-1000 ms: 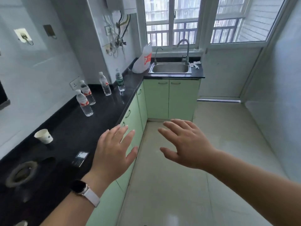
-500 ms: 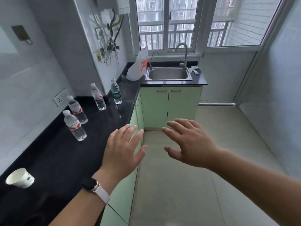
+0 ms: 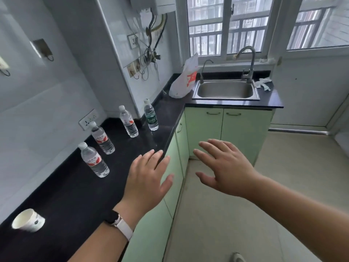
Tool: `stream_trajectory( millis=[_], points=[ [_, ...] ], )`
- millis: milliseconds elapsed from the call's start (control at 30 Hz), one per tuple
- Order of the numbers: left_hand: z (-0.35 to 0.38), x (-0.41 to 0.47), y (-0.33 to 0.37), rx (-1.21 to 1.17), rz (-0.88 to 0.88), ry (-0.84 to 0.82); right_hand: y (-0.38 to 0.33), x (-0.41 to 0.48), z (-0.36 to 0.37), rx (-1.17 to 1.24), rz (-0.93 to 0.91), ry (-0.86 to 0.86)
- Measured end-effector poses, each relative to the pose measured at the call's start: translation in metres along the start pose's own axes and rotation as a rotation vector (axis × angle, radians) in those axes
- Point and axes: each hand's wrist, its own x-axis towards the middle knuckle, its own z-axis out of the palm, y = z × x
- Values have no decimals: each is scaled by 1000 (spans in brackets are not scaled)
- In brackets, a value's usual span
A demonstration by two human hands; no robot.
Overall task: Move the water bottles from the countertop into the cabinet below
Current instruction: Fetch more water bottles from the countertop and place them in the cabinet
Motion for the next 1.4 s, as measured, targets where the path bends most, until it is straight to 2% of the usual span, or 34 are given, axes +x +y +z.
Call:
stream_trajectory(
  millis=[300,567,933,1200,1400],
  points=[
    [22,90,36,145,-175,-19,116,66,35,151,-198,-1],
    [29,101,17,254,-321,-94,137,122,73,265,-295,-15],
    [69,99,-75,273,-494,-96,108,225,113,265,-420,-57],
    [93,90,-181,281,-600,-86,52,329,158,233,-482,-87],
    [97,56,-238,294,-801,-123,6,373,200,283,-537,-150]
  ],
)
